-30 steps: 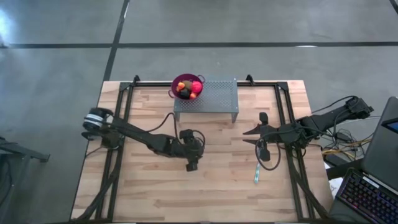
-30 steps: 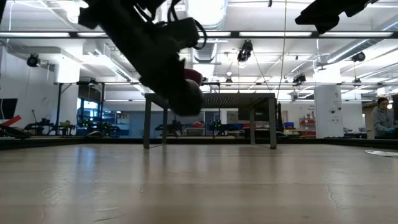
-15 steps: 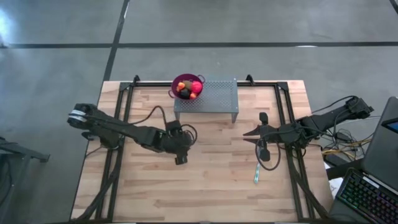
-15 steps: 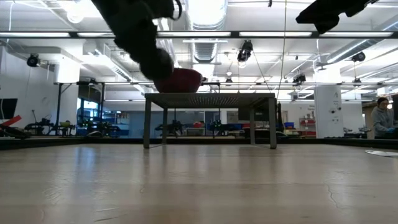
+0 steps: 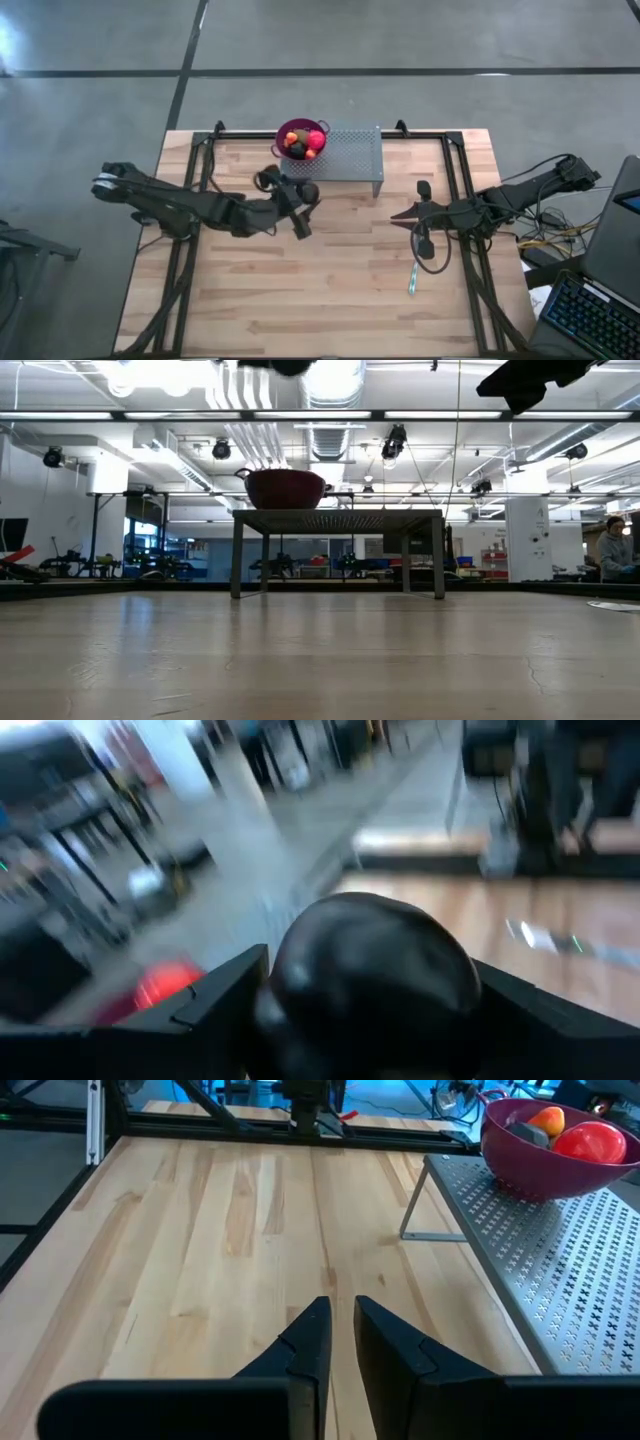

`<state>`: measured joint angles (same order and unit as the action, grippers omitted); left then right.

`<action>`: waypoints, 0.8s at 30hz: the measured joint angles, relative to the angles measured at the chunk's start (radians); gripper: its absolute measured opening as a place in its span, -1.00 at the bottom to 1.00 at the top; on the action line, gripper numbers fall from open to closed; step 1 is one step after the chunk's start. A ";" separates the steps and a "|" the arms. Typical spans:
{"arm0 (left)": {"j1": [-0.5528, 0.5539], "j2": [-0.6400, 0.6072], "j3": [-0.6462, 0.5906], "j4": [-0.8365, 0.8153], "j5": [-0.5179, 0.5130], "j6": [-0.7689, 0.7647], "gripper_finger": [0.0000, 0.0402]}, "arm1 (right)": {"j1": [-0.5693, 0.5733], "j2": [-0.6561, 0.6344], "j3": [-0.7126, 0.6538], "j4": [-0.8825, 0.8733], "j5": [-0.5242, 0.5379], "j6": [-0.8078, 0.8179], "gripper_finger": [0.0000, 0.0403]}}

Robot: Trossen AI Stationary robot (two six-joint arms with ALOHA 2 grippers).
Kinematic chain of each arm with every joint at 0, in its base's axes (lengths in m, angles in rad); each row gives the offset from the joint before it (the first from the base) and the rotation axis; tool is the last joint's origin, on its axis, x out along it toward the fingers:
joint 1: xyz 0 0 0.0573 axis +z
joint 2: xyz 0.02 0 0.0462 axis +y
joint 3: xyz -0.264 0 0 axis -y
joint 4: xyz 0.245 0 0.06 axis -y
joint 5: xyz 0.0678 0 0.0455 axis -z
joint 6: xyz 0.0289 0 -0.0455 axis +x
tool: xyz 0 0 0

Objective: Pick & Place Fruit
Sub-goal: Put the black plum into the purple strainer bowl on the shelf

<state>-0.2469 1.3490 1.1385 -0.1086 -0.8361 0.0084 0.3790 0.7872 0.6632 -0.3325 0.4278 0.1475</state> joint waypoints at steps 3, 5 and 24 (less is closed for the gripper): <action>0.009 -0.010 0.000 0.188 -0.031 0.172 0.40 | 0.000 0.000 0.000 0.000 0.000 0.000 -0.75; 0.019 -0.012 0.001 0.314 -0.033 0.271 0.40 | 0.000 0.000 0.000 0.000 0.000 0.000 -0.72; 0.352 -0.033 0.029 0.421 -0.023 0.380 0.41 | 0.000 0.000 0.000 0.000 0.000 0.000 -0.46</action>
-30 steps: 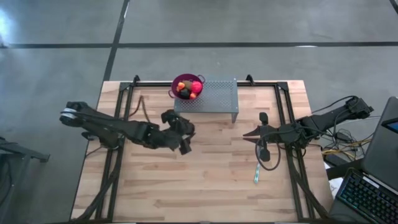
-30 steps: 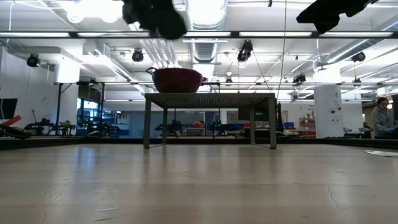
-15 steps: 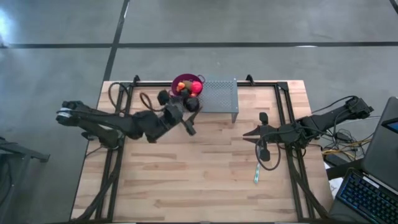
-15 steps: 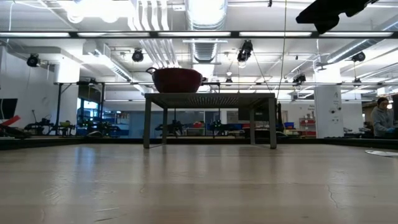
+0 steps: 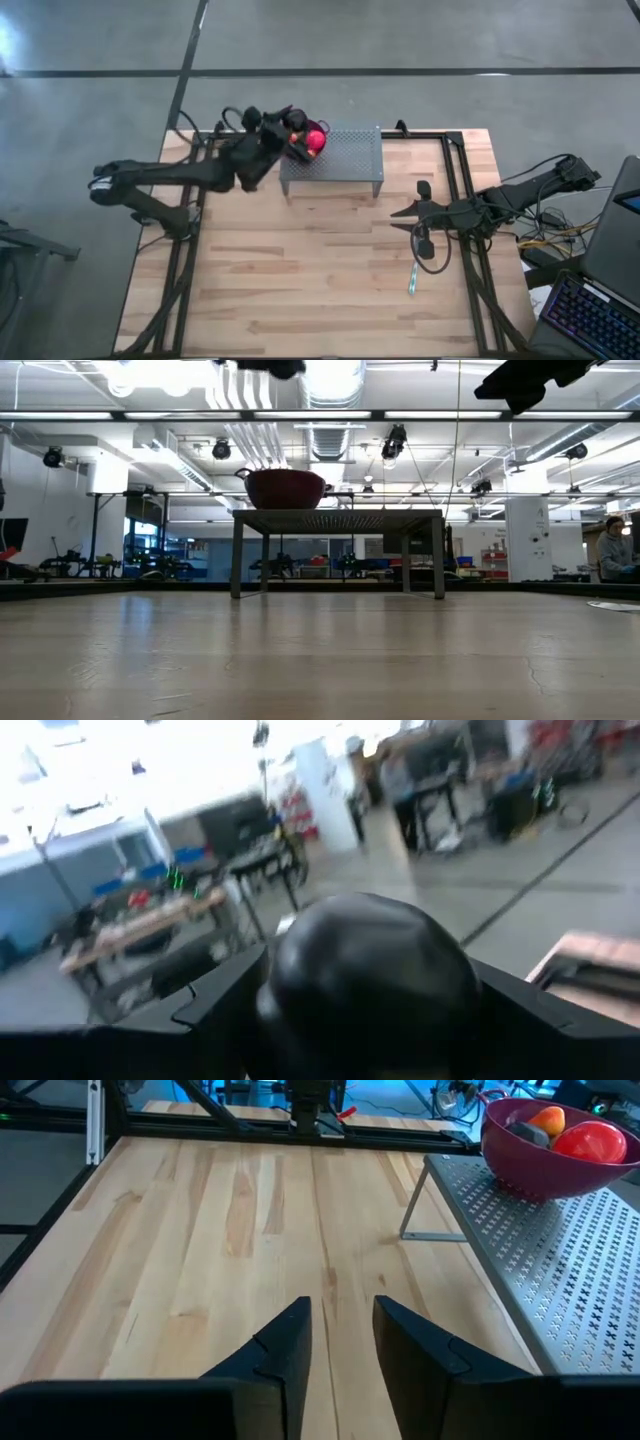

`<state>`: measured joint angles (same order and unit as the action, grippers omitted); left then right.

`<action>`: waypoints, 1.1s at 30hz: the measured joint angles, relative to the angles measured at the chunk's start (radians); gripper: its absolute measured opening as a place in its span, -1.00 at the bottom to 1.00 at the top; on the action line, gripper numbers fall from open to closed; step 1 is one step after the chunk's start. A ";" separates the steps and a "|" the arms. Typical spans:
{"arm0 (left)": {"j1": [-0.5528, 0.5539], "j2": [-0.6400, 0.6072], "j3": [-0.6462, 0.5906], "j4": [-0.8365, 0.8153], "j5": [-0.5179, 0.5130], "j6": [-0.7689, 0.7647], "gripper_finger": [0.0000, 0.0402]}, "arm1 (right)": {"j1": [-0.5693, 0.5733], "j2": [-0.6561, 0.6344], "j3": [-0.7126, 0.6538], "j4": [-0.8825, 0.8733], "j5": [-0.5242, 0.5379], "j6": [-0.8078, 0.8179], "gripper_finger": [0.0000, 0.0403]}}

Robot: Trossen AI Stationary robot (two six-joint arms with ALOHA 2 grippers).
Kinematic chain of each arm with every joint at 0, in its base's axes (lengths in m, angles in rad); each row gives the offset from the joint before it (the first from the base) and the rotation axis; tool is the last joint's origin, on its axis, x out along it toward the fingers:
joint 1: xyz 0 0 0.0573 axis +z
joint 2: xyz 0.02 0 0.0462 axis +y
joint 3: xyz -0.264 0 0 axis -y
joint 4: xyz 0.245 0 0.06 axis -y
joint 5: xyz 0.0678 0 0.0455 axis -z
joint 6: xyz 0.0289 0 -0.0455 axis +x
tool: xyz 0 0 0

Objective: Pick & Place Fruit
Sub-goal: Put the black plum into the purple strainer bowl on the shelf

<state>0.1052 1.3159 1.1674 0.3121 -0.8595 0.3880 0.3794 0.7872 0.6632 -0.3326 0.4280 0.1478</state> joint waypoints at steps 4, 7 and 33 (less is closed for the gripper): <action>0.099 0.009 0.071 -0.239 0.029 -0.143 0.41 | 0.000 0.000 0.000 0.000 0.000 0.000 -0.42; 0.166 0.024 0.129 -0.400 0.106 -0.270 0.41 | 0.000 0.000 0.000 0.000 0.000 -0.002 -0.39; 0.286 0.150 0.153 -0.677 0.320 -0.468 0.41 | 0.000 0.000 0.000 0.000 0.000 0.000 -0.11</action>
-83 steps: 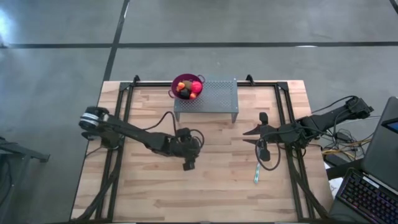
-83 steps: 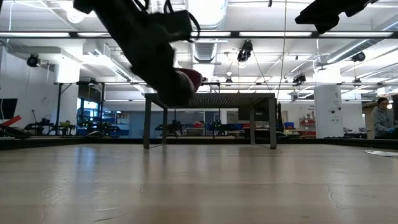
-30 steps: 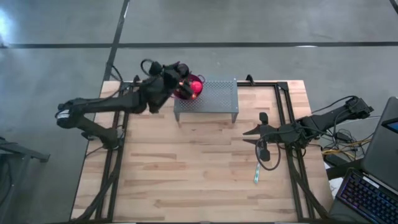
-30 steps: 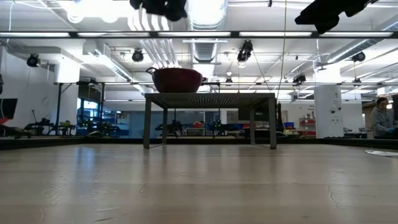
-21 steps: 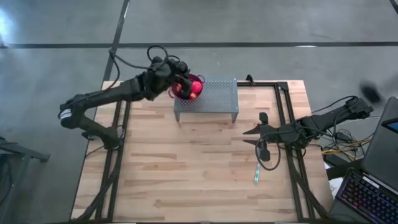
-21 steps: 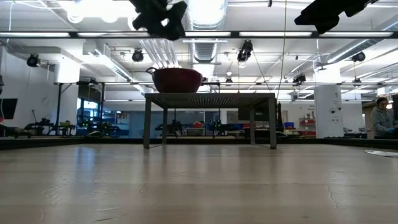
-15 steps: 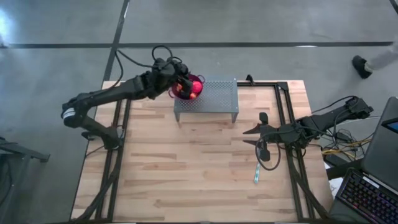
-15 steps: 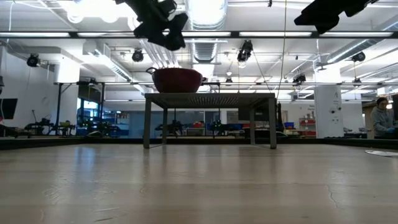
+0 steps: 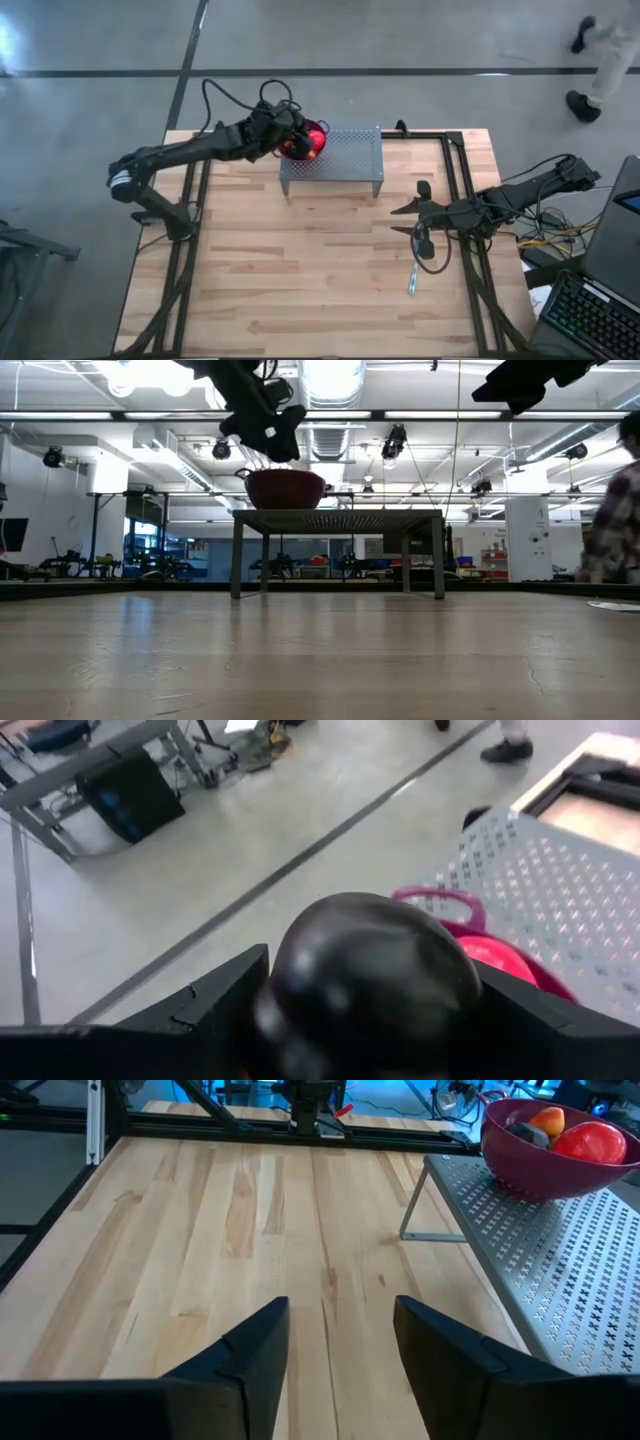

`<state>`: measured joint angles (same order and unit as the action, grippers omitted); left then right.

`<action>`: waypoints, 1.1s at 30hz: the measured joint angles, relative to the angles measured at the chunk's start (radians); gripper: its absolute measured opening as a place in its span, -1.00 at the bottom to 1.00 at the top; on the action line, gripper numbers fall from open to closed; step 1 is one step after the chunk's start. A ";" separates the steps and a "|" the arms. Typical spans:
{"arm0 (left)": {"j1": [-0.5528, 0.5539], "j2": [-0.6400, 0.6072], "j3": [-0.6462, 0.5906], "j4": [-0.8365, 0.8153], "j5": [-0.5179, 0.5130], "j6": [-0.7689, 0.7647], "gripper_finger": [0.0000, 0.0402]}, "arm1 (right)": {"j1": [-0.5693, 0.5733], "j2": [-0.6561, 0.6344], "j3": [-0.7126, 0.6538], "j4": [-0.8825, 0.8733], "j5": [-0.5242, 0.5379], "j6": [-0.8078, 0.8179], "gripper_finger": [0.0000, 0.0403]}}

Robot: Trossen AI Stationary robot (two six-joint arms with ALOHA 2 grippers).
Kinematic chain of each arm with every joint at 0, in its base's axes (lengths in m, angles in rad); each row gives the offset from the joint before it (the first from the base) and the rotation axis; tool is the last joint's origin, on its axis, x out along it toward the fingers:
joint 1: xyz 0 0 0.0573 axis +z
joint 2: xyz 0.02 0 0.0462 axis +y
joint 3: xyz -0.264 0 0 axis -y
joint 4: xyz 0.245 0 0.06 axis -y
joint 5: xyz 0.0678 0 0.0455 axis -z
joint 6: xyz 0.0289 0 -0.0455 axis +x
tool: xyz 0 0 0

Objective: Pick & Place Fruit
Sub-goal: Put the black plum into the purple strainer bowl on the shelf

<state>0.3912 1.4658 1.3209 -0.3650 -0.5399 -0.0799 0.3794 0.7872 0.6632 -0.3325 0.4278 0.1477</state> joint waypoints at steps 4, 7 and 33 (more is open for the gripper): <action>0.000 0.017 0.000 -0.029 0.010 -0.028 0.41 | 0.000 0.000 0.000 0.000 0.000 -0.001 -0.07; 0.000 0.027 0.000 -0.055 0.013 -0.045 0.41 | 0.000 0.000 0.000 0.000 0.000 0.000 -0.04; 0.000 0.065 -0.001 -0.140 0.049 -0.093 0.41 | 0.000 0.000 0.000 0.000 0.000 -0.001 -0.23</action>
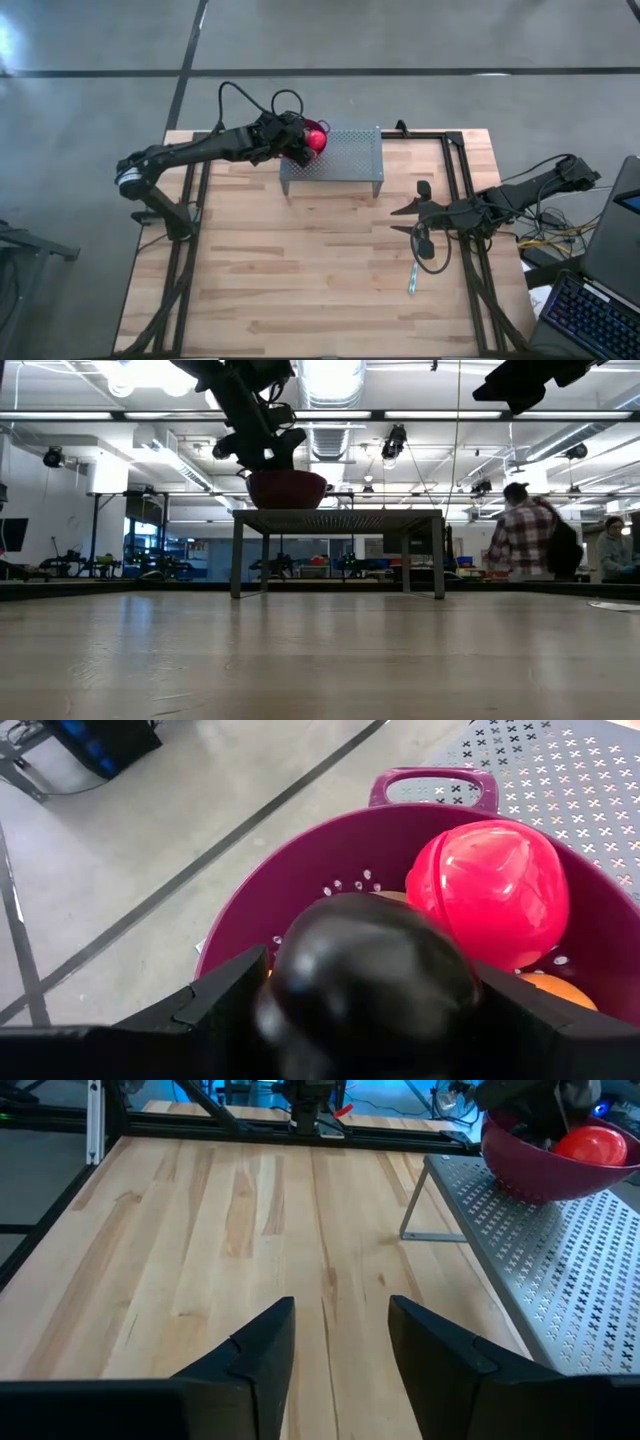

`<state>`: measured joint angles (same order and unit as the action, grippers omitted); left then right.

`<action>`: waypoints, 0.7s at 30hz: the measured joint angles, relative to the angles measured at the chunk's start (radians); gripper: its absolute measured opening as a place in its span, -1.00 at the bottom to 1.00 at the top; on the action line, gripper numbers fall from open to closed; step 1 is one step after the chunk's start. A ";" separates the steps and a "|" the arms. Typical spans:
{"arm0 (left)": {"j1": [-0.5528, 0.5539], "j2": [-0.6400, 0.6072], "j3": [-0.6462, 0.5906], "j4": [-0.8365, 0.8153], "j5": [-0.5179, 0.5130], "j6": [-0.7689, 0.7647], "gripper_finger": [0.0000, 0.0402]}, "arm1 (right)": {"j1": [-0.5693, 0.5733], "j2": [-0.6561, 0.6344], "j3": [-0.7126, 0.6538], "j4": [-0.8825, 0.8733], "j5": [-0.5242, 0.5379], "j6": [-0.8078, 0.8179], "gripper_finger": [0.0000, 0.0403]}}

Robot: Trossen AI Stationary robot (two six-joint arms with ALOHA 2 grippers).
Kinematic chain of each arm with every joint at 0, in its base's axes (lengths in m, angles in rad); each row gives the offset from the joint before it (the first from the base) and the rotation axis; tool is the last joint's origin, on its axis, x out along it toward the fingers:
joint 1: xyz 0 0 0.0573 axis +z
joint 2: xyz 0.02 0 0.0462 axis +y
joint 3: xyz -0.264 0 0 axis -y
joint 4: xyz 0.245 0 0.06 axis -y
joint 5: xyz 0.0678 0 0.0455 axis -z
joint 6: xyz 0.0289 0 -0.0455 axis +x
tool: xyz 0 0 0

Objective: Pick & Place Fruit
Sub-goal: Put the black plum into the purple strainer bowl on the shelf

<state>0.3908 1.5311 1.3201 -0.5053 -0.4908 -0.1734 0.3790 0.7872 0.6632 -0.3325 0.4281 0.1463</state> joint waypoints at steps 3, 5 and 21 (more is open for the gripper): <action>0.000 0.000 0.000 -0.001 0.000 0.000 0.42 | 0.000 0.000 0.000 0.000 0.000 0.002 -0.27; 0.000 0.000 0.000 -0.001 0.000 -0.006 0.42 | 0.000 0.000 0.000 0.000 0.000 0.000 -0.30; -0.002 -0.001 0.034 -0.013 0.005 -0.016 0.63 | 0.000 0.000 0.000 0.000 0.000 0.001 -0.52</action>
<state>0.3888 1.5305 1.3545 -0.5187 -0.4862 -0.1890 0.3790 0.7872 0.6636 -0.3325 0.4278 0.1477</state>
